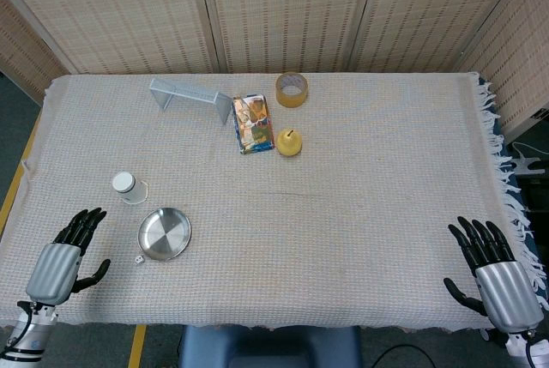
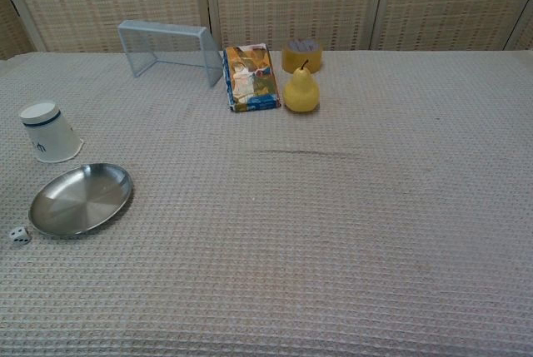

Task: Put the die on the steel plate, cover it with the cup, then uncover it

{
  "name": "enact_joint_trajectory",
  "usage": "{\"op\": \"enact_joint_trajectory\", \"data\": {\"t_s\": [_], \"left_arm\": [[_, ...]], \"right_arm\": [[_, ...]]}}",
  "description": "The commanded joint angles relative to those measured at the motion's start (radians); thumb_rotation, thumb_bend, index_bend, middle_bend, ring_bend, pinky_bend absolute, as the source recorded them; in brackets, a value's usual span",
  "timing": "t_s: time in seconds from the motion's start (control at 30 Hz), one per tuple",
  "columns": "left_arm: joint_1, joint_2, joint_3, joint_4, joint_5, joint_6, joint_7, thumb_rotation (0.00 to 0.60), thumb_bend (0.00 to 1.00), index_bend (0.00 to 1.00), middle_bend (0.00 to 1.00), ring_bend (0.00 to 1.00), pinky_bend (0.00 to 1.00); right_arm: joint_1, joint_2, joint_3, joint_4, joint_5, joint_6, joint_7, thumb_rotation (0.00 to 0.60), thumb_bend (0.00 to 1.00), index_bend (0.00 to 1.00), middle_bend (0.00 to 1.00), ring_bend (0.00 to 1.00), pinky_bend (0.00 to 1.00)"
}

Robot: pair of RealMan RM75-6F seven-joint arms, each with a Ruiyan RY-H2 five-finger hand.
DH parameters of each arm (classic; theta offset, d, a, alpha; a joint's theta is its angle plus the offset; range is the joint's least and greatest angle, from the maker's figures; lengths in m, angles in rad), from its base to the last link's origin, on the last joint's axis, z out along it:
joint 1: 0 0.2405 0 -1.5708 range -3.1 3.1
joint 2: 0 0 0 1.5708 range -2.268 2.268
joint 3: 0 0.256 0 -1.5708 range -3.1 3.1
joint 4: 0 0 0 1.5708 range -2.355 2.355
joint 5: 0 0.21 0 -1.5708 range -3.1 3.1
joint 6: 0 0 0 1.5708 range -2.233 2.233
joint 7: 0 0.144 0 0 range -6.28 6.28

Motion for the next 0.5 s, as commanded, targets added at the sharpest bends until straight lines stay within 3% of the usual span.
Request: {"op": "enact_joint_trajectory", "data": {"t_s": [0.03, 0.13, 0.2, 0.27, 0.33, 0.4, 0.5], "left_arm": [[0.001, -0.004, 0.002, -0.001, -0.004, -0.013, 0.007, 0.6, 0.35, 0.0, 0.02, 0.0, 0.21], [0.0, -0.004, 0.015, -0.01, -0.001, -0.036, 0.03, 0.6, 0.35, 0.0, 0.03, 0.0, 0.24], [0.001, -0.008, 0.024, -0.022, -0.005, -0.054, 0.059, 0.6, 0.35, 0.0, 0.05, 0.02, 0.32], [0.002, -0.017, 0.03, -0.03, -0.006, -0.066, 0.099, 0.6, 0.35, 0.02, 0.13, 0.1, 0.42], [0.0, -0.023, 0.037, -0.034, -0.006, -0.083, 0.124, 0.6, 0.35, 0.08, 0.27, 0.25, 0.55], [-0.005, -0.032, 0.045, -0.035, -0.006, -0.108, 0.145, 0.6, 0.35, 0.17, 0.47, 0.43, 0.67], [-0.01, -0.062, 0.046, -0.017, -0.004, -0.124, 0.183, 0.6, 0.35, 0.23, 0.71, 0.64, 0.8]], "right_arm": [[0.002, 0.001, 0.0, -0.001, 0.001, -0.004, 0.003, 0.526, 0.17, 0.0, 0.0, 0.0, 0.0], [0.003, 0.002, 0.0, 0.002, -0.001, -0.004, 0.005, 0.525, 0.17, 0.0, 0.0, 0.0, 0.0], [0.002, 0.004, -0.001, 0.002, -0.001, -0.004, 0.009, 0.526, 0.17, 0.0, 0.0, 0.0, 0.0], [0.0, 0.006, -0.002, 0.003, -0.005, 0.001, 0.012, 0.525, 0.17, 0.0, 0.0, 0.0, 0.0], [-0.003, 0.007, -0.003, 0.004, -0.006, 0.006, 0.014, 0.525, 0.17, 0.0, 0.0, 0.0, 0.0], [-0.004, 0.009, -0.002, 0.003, -0.005, 0.01, 0.017, 0.525, 0.17, 0.0, 0.0, 0.0, 0.0], [-0.004, 0.007, -0.001, 0.003, -0.007, 0.01, 0.016, 0.525, 0.17, 0.0, 0.0, 0.0, 0.0]]}}
